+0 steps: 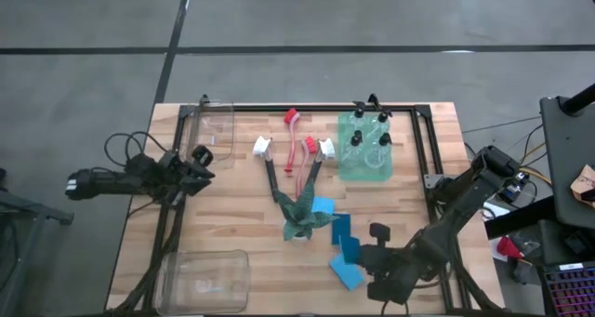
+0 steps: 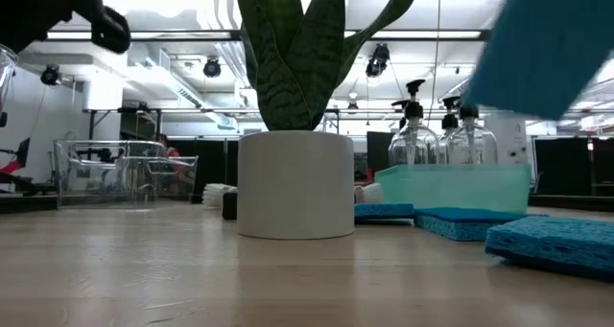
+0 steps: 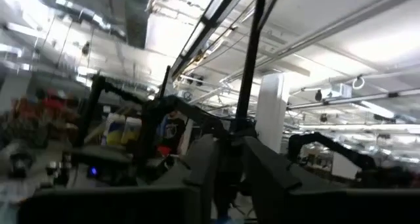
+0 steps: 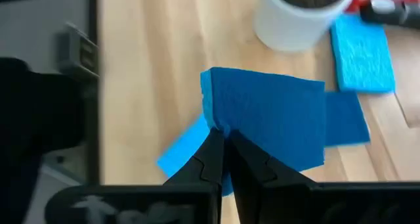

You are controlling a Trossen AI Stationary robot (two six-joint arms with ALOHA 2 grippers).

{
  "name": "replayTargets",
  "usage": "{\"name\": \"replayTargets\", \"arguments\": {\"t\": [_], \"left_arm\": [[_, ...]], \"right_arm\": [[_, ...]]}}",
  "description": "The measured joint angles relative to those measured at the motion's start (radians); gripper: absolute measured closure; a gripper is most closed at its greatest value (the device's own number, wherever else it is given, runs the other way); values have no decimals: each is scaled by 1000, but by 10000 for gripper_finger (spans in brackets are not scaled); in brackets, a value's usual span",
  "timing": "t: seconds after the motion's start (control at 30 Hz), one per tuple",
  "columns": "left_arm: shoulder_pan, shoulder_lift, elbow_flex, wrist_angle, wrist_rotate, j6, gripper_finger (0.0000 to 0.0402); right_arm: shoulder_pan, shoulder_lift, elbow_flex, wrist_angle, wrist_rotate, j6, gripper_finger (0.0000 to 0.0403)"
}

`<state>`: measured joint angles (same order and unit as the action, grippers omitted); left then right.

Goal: Pick & Place Kitchen Sink Supplies
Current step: Put the blue sponge into the bottom transparent bin

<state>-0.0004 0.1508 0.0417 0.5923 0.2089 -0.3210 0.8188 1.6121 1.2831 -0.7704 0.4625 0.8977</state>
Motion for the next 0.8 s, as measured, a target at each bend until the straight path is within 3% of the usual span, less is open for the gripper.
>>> {"name": "replayTargets", "arguments": {"t": [0.13,0.27,0.8], "left_arm": [[-19,75,43,44,-9,83,271],[-46,183,112,42,-56,203,248],[-237,733,483,17,-81,567,248]], "right_arm": [[3,-17,78,2,-1,-80,392],[3,-20,164,2,-1,-179,392],[-5,-22,380,113,10,-583,392]]}}
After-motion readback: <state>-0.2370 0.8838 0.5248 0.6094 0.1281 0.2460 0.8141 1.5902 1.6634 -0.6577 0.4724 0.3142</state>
